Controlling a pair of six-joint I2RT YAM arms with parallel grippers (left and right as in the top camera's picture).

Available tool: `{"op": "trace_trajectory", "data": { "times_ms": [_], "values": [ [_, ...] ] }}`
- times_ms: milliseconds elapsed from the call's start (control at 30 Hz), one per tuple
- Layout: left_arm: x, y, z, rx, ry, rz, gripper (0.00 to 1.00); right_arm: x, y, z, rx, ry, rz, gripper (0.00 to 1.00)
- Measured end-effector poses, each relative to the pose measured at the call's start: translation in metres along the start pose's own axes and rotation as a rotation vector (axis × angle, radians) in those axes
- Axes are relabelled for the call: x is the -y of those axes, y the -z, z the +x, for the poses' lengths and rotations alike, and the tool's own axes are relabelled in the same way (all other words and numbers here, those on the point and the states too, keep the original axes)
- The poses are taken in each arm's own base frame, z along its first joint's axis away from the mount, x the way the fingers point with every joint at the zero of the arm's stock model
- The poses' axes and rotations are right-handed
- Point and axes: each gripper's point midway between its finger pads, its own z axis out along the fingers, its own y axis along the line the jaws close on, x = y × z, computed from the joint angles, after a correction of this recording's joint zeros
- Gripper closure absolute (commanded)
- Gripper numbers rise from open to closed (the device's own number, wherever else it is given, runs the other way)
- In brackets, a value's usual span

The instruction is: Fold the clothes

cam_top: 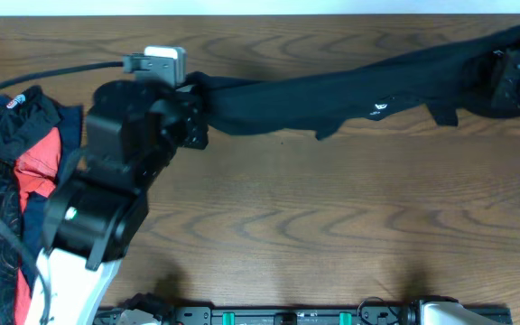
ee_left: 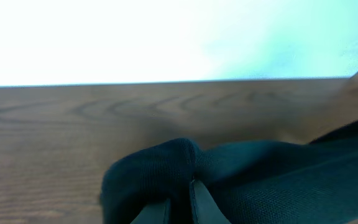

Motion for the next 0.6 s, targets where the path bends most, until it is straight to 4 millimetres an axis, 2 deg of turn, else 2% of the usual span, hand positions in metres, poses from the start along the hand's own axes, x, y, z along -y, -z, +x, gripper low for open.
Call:
{"op": "trace_trajectory", "data": {
  "times_ms": [100, 267, 367, 433, 467, 533, 600],
  "values": [
    [0.009, 0.023, -0.012, 0.055, 0.012, 0.045, 0.94, -0.003, 0.01, 0.004, -0.01, -0.006, -0.02, 0.99],
    [0.019, 0.063, -0.027, 0.146, 0.011, 0.103, 0.94, -0.006, 0.017, 0.023, -0.081, -0.015, -0.044, 0.99],
    [0.02, 0.073, -0.031, 0.169, 0.01, 0.11, 0.94, -0.007, 0.015, 0.034, -0.129, -0.029, -0.047, 0.99],
    [0.02, 0.07, -0.032, 0.164, 0.011, 0.108, 0.94, -0.007, 0.009, 0.039, -0.16, -0.037, -0.047, 0.99],
    [0.019, 0.062, -0.03, 0.145, 0.013, 0.101, 0.94, -0.008, 0.003, 0.04, -0.176, -0.043, -0.047, 0.99],
    [0.018, 0.044, -0.025, 0.102, 0.017, 0.09, 0.94, -0.01, -0.009, 0.042, -0.203, -0.049, -0.052, 0.99],
    [0.015, 0.013, -0.017, 0.038, 0.02, 0.074, 0.94, -0.013, -0.03, 0.042, -0.228, -0.051, -0.056, 0.99]
  ]
}}
